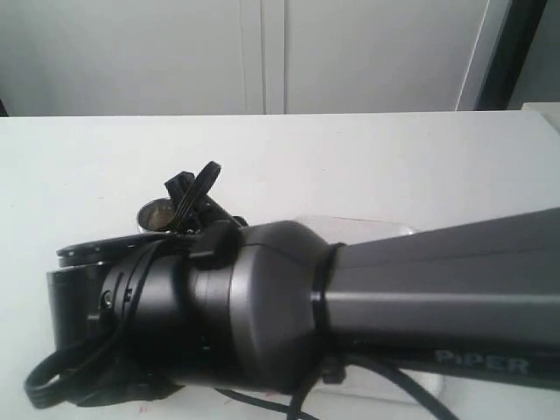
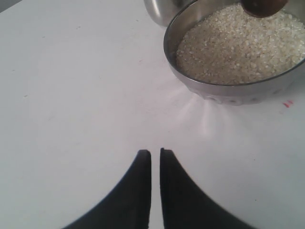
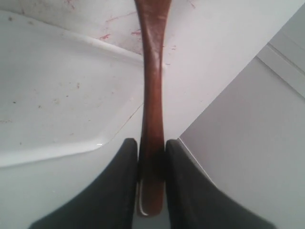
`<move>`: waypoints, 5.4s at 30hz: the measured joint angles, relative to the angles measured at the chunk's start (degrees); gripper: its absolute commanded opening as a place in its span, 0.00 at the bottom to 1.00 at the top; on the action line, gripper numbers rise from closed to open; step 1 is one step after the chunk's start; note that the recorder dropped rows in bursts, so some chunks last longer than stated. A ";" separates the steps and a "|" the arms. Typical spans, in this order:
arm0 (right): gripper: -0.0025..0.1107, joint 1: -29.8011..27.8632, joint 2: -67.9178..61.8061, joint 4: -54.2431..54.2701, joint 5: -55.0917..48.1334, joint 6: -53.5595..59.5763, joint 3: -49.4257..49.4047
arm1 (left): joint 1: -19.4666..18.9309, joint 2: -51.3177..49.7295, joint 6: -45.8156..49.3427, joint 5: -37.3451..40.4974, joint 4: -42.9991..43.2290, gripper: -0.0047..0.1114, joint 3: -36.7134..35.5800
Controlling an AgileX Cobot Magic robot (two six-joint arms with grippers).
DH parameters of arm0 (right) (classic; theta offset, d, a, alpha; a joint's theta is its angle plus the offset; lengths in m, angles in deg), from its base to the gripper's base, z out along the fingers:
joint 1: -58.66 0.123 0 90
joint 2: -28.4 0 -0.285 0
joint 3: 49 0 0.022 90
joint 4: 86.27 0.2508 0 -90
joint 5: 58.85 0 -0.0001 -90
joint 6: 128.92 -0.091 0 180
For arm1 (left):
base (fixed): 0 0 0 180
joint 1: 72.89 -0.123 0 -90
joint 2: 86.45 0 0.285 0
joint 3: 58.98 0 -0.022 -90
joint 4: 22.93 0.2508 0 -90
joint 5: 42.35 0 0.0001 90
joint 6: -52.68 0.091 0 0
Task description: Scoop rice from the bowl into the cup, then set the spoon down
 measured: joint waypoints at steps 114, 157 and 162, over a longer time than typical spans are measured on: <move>0.02 -14.29 -0.26 17.86 9.30 -24.10 12.70 | 0.00 0.00 0.00 0.00 0.00 0.16 0.00; 0.02 -15.05 -17.37 -1.21 0.08 -8.69 29.33 | 0.00 0.00 0.00 0.00 0.00 0.16 0.00; 0.02 -14.57 -17.37 -3.17 0.08 -7.91 29.33 | 0.00 0.00 0.00 0.00 0.00 0.16 0.00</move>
